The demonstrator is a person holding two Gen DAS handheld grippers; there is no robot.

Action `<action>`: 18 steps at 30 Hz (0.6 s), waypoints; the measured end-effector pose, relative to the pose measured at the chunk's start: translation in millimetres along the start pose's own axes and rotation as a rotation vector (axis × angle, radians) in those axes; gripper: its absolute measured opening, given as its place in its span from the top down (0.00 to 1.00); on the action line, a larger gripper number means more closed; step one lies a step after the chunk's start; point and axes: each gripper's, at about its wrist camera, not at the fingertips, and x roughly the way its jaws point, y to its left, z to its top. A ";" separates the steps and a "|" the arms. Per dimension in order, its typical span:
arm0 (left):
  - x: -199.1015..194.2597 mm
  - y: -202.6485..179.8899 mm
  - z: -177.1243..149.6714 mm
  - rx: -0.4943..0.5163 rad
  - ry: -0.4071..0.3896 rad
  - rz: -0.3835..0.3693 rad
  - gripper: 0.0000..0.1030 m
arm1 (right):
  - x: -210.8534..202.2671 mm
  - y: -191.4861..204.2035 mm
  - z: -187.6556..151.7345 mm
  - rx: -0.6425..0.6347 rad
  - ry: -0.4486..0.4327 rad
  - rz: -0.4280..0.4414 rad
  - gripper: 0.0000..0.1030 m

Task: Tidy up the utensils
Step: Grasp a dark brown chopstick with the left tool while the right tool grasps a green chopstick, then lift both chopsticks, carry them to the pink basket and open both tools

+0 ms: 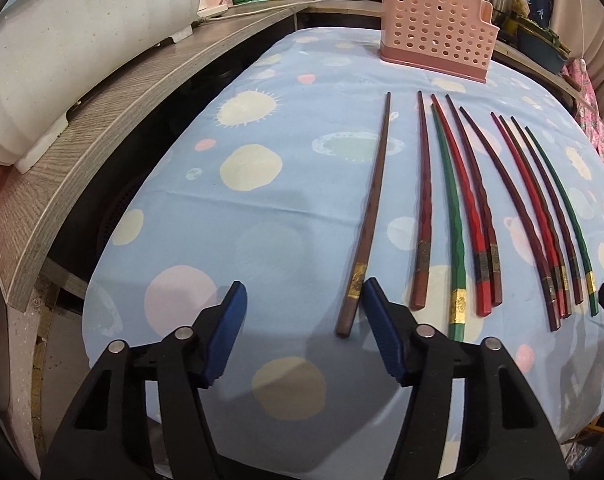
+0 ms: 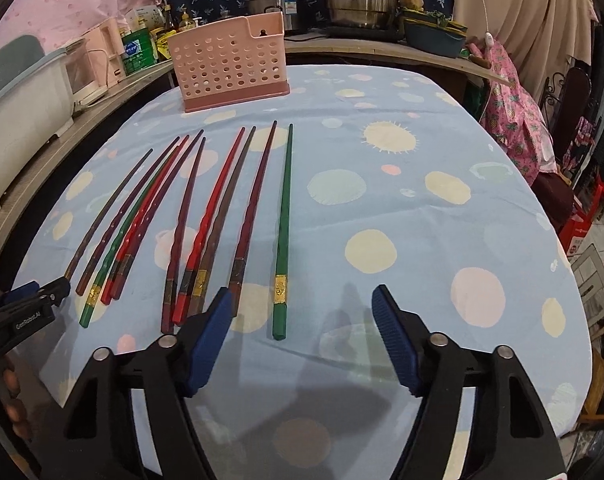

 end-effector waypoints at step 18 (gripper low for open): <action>-5.6 -9.8 8.8 0.001 0.010 -0.110 0.93 | 6.1 -5.4 -0.7 -0.016 0.009 0.044 0.93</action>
